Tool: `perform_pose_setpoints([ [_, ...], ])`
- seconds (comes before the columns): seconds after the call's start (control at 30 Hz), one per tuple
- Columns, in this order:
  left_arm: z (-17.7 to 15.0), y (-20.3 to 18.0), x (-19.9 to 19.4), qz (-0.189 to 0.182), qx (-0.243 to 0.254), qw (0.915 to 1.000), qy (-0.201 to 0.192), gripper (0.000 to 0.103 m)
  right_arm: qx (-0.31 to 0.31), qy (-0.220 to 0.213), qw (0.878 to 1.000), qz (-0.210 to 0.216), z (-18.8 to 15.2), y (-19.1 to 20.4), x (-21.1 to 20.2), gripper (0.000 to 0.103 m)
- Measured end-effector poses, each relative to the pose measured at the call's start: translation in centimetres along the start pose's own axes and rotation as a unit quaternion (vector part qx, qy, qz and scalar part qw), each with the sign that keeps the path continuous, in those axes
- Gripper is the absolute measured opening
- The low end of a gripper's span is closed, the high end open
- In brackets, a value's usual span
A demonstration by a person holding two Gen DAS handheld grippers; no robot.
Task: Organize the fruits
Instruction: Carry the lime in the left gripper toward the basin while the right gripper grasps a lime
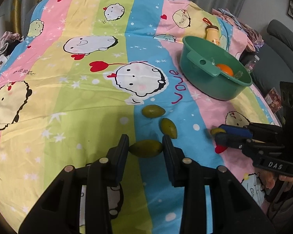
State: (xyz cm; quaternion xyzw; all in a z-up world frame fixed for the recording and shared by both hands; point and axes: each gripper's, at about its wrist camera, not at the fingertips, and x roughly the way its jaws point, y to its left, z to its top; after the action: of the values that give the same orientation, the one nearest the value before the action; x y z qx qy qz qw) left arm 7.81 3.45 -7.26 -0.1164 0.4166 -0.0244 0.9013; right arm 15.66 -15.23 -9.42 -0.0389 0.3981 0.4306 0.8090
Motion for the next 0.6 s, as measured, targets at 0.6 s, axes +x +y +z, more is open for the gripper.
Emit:
perform_pose_setpoints([
  [0.6,3.5,-4.3,-2.9,-0.031,0.035,0.9978,-0.046,0.035,0.069,-0.093,0.991,0.066,1.0,-2.7,-4.7,0.024],
])
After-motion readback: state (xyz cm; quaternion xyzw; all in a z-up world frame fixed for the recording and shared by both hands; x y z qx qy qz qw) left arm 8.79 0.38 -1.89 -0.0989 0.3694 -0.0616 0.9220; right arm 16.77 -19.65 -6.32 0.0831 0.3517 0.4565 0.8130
